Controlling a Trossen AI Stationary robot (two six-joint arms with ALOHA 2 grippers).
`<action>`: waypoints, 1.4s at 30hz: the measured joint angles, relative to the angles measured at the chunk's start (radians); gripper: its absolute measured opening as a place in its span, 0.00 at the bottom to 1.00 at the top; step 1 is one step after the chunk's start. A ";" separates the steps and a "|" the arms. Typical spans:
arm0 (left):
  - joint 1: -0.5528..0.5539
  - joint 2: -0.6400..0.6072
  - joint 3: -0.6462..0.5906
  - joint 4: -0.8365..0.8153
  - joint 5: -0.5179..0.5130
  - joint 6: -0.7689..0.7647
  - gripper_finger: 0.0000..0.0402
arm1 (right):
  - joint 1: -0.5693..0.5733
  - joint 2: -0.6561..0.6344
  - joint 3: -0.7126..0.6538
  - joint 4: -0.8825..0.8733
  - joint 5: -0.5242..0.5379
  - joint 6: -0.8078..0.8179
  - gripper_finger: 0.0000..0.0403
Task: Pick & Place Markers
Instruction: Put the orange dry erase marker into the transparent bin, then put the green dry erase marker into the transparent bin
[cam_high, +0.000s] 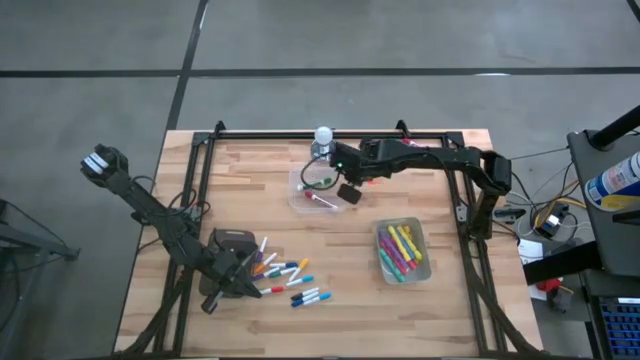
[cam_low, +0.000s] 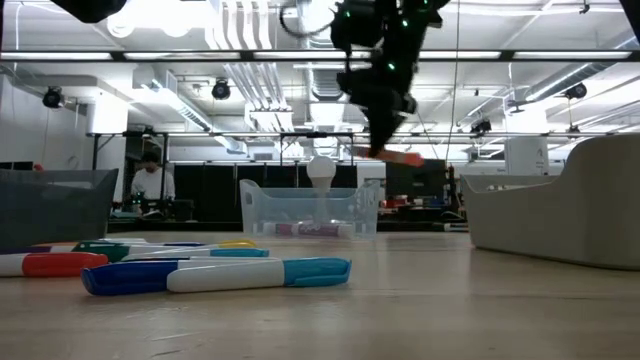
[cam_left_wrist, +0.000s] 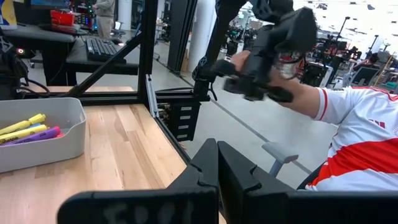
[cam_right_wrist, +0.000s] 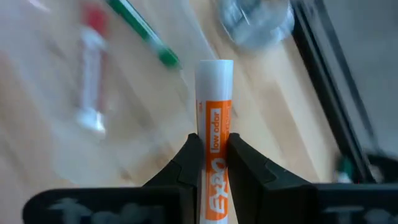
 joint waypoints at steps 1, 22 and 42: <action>0.000 0.000 0.000 0.000 0.000 -0.001 0.00 | 0.004 0.000 0.009 0.038 -0.029 -0.010 0.11; 0.000 0.000 0.000 -0.007 0.000 -0.028 0.00 | 0.024 0.191 0.018 0.358 -0.283 -0.075 0.17; 0.002 0.000 0.000 -0.001 0.000 0.006 0.00 | 0.023 0.184 0.208 -0.031 -0.042 -0.105 0.39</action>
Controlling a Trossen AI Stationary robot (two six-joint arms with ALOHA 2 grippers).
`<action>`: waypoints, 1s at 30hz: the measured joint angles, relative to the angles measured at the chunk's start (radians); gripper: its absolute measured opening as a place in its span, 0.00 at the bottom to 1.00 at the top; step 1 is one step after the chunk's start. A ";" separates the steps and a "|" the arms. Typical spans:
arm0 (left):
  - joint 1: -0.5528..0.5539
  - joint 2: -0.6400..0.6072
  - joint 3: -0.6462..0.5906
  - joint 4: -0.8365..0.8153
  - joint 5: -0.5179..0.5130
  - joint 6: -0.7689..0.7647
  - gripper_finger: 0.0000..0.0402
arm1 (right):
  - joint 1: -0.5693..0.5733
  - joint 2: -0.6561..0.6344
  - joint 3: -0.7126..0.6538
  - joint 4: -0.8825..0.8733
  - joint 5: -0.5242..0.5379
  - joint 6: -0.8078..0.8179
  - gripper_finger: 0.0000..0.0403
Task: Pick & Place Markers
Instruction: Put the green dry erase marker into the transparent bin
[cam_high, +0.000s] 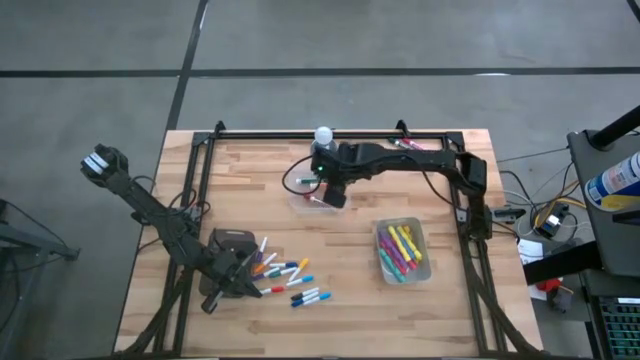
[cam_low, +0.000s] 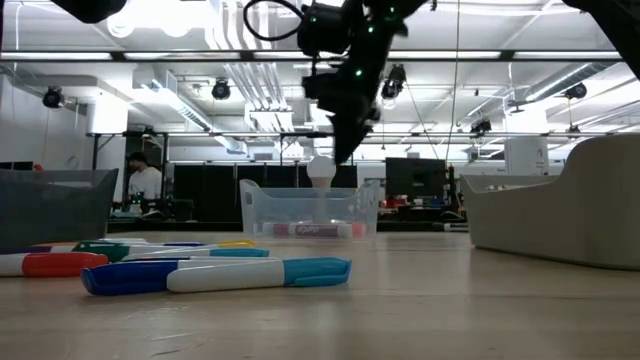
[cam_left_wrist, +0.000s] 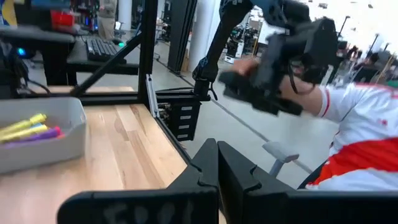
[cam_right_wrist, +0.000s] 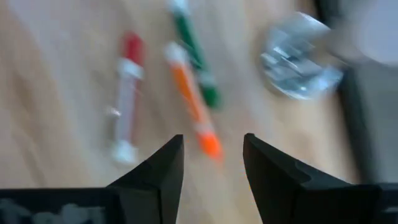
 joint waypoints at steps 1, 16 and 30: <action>0.000 0.000 0.000 0.000 0.000 0.025 0.00 | -0.001 0.000 0.024 -0.061 0.041 -0.002 0.38; 0.002 -0.001 0.000 0.013 -0.089 0.180 0.00 | -0.256 -0.067 0.091 -0.310 -0.015 0.007 0.25; 0.002 -0.018 0.000 0.035 -0.113 0.234 0.00 | -0.617 -0.066 -0.030 -0.284 -0.087 0.176 0.26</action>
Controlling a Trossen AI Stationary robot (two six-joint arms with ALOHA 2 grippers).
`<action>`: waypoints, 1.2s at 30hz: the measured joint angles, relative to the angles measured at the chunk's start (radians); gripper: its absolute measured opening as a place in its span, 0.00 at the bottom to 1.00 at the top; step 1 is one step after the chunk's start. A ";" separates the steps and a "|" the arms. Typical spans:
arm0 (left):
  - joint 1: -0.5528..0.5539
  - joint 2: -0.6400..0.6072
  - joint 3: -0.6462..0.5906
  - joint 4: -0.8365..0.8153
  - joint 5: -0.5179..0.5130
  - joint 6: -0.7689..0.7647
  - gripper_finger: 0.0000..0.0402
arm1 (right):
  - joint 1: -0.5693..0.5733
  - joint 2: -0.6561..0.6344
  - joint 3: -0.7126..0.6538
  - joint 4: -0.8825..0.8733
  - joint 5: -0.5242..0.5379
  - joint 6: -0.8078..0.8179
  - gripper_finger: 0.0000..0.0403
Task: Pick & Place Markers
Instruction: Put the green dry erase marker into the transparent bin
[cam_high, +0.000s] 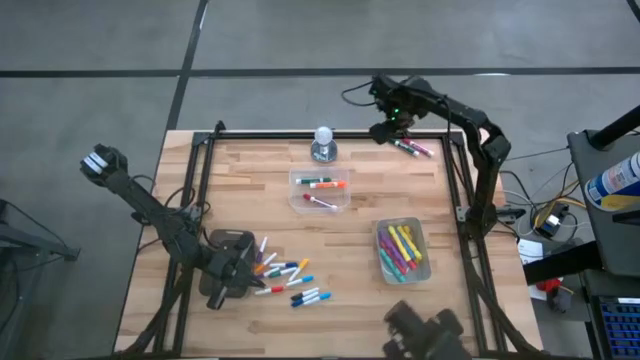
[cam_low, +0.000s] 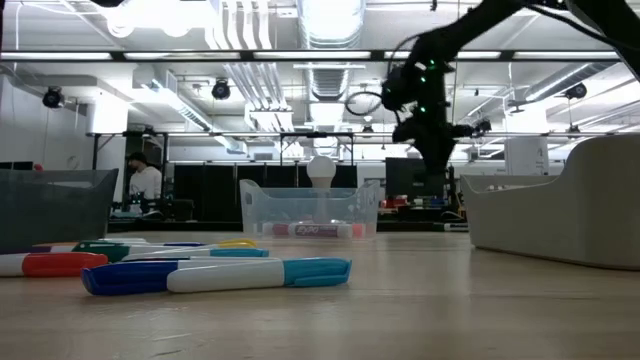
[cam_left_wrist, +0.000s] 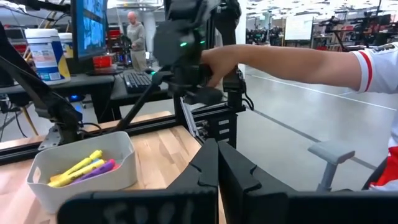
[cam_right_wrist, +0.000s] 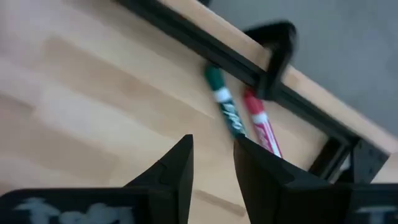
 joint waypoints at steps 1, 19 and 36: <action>0.000 -0.001 0.000 0.000 0.000 0.000 0.00 | -0.023 0.000 -0.010 0.001 -0.004 0.008 0.25; 0.005 -0.010 0.000 0.001 -0.026 0.053 0.00 | -0.249 0.001 -0.238 0.057 -0.037 0.187 0.16; 0.005 -0.010 0.000 0.011 -0.026 0.049 0.00 | -0.339 0.001 -0.357 0.241 -0.046 0.245 0.11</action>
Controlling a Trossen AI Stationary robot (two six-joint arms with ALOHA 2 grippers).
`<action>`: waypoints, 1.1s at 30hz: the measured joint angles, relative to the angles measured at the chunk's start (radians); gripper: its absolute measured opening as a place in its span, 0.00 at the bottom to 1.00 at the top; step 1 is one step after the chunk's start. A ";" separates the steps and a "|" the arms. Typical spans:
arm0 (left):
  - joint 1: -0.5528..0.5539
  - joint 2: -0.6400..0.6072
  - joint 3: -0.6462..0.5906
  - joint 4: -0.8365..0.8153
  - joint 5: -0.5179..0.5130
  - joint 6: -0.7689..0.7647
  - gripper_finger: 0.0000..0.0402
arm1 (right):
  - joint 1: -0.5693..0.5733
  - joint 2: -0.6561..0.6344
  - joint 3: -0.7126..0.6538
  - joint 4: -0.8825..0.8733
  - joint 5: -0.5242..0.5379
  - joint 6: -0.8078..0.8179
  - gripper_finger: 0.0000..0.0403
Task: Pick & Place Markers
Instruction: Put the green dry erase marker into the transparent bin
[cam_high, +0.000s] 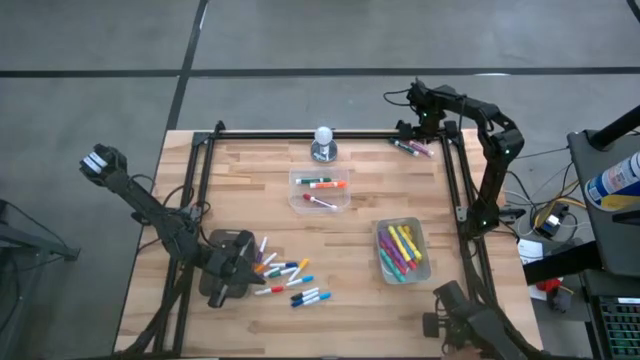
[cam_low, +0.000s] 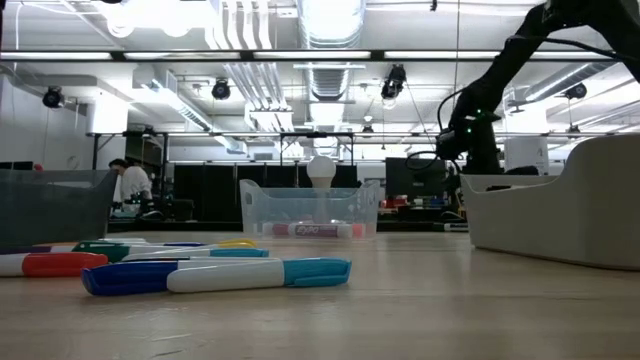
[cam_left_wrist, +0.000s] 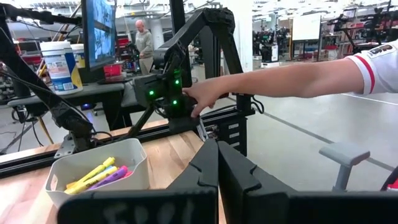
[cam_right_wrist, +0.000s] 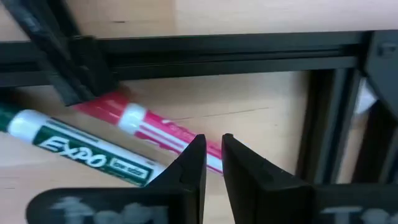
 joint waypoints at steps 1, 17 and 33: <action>0.000 0.000 0.000 0.001 0.000 0.000 0.00 | -0.002 0.000 -0.004 0.010 0.000 0.000 0.11; 0.000 -0.002 0.000 0.002 0.001 -0.013 0.00 | 0.026 0.069 -0.028 0.023 -0.126 -0.071 0.11; 0.000 -0.005 0.000 -0.014 0.004 -0.029 0.00 | 0.238 -0.108 0.007 0.034 -0.264 -0.348 0.11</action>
